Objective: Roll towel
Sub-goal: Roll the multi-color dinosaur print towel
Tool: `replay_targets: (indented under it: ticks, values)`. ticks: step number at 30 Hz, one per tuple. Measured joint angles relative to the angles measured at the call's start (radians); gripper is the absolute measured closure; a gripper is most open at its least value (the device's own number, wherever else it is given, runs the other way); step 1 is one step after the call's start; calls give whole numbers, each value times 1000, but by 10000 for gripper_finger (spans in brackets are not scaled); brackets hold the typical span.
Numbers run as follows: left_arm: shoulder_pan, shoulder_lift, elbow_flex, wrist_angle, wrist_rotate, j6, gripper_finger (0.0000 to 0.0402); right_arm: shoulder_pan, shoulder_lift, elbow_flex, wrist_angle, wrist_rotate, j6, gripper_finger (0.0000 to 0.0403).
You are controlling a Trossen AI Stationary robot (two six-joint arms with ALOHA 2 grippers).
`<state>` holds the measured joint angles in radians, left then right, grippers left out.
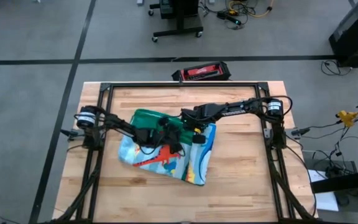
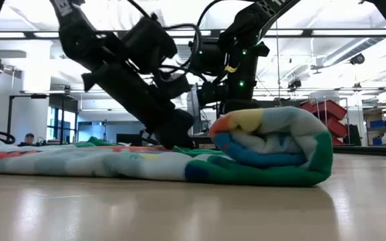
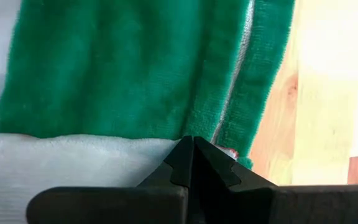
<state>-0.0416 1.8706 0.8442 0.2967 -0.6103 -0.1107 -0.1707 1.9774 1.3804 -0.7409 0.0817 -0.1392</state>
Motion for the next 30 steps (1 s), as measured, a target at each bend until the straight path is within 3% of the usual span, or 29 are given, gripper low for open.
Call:
replay_targets:
  ticks: [4,10,17,30]
  values:
    - [59,0,-2,27,68,37,283,0,0,0,3,0,18,403]
    - [105,15,-15,97,308,52,283,2,0,0,3,-1,35,403]
    - [120,37,-65,146,349,14,283,9,-1,0,-23,0,62,403]
    - [137,35,-133,161,319,-77,283,53,-7,-1,-54,5,174,403]
